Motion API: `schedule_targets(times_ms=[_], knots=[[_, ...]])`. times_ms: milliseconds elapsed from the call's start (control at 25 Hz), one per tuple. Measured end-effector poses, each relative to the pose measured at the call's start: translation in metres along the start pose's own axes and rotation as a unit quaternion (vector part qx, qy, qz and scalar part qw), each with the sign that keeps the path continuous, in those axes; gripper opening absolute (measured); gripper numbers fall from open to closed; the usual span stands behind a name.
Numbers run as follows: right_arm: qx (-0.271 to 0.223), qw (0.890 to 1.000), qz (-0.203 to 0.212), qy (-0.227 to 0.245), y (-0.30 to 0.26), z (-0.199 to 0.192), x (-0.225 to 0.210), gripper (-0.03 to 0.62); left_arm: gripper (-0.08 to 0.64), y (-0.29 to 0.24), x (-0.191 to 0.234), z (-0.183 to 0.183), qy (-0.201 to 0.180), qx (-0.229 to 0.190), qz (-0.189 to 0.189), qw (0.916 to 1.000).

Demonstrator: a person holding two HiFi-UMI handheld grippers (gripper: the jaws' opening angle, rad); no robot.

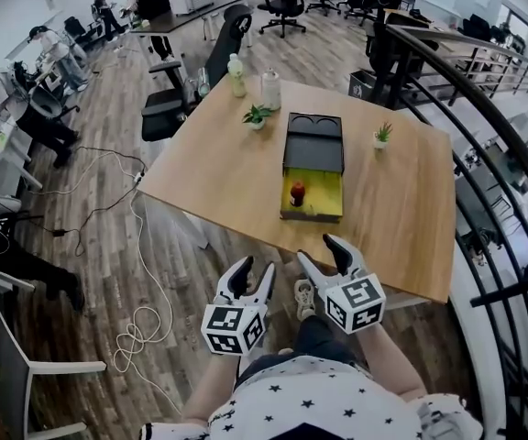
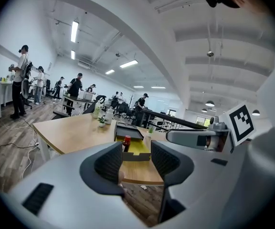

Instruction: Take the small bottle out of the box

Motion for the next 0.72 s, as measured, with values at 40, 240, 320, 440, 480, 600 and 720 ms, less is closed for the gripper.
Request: schedule_targets(times_ms=[40, 240, 320, 440, 480, 600, 720], knots=[[0.001, 1.0, 0.002, 0.004, -0.007, 0.001, -0.005, 0.241, 0.167, -0.007, 0.003, 0.001, 0.002, 0.0, 0.004, 1.0], [0.006, 1.0, 0.01, 0.01, -0.042, 0.007, -0.035, 0.241, 0.167, -0.047, 0.019, 0.007, 0.007, 0.008, 0.016, 0.9998], [0.005, 1.0, 0.011, 0.016, -0.06, 0.011, -0.049, 0.241, 0.167, -0.065, 0.027, 0.011, 0.009, 0.005, 0.018, 0.9998], [0.009, 1.0, 0.007, 0.027, -0.084, 0.01, -0.07, 0.241, 0.167, -0.09, 0.036, 0.011, 0.015, 0.007, 0.018, 0.9997], [0.013, 0.999, 0.007, 0.028, -0.091, 0.009, -0.077, 0.241, 0.167, -0.097, 0.039, 0.01, 0.017, 0.01, 0.017, 0.9997], [0.026, 0.999, 0.006, 0.029, -0.113, 0.006, -0.095, 0.241, 0.167, -0.118, 0.045, 0.008, 0.02, 0.022, 0.012, 0.9995], [0.035, 0.999, 0.005, 0.03, -0.133, 0.001, -0.109, 0.241, 0.167, -0.134, 0.048, 0.006, 0.023, 0.027, 0.01, 0.9993]])
Point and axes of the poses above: the fingertips, and each gripper's own axes: y backward along the fingers, x to its left, z out of its top, the point moved 4 cm from there along y, backward along the fingers
